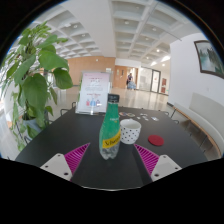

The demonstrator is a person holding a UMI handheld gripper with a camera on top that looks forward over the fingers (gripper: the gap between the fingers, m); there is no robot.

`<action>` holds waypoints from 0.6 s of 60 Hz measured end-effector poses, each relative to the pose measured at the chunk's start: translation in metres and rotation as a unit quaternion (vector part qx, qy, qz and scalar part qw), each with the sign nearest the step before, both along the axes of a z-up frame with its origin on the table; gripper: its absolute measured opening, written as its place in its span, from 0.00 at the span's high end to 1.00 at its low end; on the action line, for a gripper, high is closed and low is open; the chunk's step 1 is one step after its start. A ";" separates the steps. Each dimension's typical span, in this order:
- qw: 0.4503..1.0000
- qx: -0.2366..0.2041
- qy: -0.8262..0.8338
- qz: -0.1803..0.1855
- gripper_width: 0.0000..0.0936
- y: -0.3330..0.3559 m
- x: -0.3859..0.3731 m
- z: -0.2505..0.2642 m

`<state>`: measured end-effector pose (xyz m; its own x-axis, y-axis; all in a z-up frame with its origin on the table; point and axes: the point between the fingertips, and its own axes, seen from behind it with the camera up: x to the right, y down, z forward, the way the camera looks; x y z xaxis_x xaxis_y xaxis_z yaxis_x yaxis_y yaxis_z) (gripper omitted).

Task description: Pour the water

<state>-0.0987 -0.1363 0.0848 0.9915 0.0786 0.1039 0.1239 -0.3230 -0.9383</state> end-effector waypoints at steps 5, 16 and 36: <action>1.000 0.010 0.008 -0.009 0.08 0.030 -0.011 -0.002; 0.999 0.022 -0.002 -0.027 0.12 0.089 -0.011 -0.017; 0.999 0.041 0.016 -0.033 0.55 0.107 -0.009 -0.023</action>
